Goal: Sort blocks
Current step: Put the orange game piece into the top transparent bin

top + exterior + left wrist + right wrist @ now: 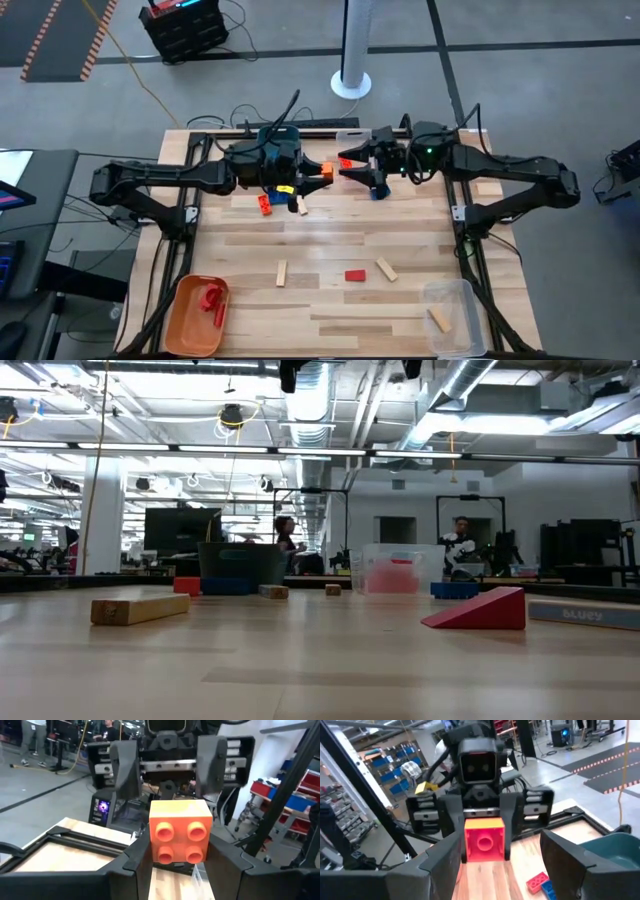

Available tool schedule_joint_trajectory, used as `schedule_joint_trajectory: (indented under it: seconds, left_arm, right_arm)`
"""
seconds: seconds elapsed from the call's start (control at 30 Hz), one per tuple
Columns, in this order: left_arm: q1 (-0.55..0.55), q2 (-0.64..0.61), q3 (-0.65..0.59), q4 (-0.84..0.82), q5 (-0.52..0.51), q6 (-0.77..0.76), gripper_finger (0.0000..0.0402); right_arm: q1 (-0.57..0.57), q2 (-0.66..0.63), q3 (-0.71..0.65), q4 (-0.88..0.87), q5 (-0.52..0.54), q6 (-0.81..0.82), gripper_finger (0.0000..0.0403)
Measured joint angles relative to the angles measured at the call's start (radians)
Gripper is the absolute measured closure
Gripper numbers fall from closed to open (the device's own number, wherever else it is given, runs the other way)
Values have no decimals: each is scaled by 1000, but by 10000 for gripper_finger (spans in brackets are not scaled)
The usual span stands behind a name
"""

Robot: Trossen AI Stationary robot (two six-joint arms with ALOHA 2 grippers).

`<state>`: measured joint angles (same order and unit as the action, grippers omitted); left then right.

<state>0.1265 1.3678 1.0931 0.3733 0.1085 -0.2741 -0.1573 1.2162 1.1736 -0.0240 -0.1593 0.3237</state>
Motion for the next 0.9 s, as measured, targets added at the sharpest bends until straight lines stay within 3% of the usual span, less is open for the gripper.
schedule_joint_trajectory:
  seconds: [0.9]
  left_arm:
    - [-3, 7, 0, 1, -14, 10, 262]
  right_arm:
    - [38, 106, 0, 149, 3, -25, 137]
